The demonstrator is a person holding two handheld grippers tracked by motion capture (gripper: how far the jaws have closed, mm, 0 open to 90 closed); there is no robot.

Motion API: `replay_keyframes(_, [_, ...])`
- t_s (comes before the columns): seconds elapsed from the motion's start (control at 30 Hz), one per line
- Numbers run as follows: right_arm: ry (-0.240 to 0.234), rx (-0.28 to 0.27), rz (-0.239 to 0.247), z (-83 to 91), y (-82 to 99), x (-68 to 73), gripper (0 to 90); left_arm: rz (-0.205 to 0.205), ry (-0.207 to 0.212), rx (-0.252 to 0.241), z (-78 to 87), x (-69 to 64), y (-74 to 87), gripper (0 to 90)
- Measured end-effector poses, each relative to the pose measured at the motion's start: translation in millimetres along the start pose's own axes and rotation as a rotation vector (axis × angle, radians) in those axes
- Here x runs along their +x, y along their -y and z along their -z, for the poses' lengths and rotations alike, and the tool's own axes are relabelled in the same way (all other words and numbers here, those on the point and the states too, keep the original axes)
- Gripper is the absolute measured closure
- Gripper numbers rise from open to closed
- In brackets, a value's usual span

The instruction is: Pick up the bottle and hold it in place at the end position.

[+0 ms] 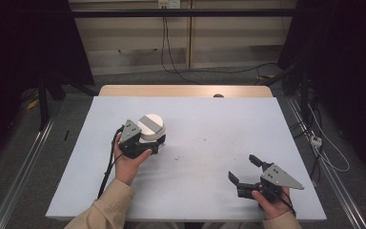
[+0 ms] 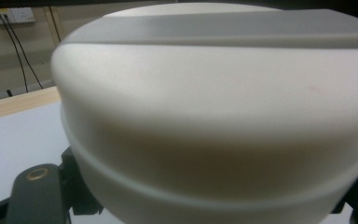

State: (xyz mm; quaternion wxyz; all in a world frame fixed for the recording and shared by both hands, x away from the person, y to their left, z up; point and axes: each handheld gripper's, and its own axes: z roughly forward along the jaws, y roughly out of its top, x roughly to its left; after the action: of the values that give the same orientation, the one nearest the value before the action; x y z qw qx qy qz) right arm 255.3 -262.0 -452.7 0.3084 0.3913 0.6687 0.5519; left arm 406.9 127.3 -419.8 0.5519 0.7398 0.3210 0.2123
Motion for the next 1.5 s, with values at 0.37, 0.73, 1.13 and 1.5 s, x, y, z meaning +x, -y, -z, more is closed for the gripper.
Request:
replay_keyframes(0.37, [-0.006, 0.003, 0.004, -0.4, 0.2, 0.4, 4.8, -0.017, 0.004, 0.000, -9.9, -1.0, -5.1, 18.7])
replay_keyframes(0.73, [-0.009, 0.005, -0.002, -0.9, 0.3, 0.8, 4.5, -0.025, 0.012, 0.010, -21.3, -5.7, -9.6, 18.7])
replay_keyframes(1.13, [-0.016, 0.006, -0.005, -1.5, 0.5, 0.9, 4.4, -0.035, 0.034, 0.005, -32.9, -11.2, -14.3, 18.7])
replay_keyframes(1.5, [-0.016, 0.006, -0.009, -1.3, 0.7, 0.6, 4.2, -0.039, 0.041, 0.010, -40.7, -13.7, -14.7, 18.7])
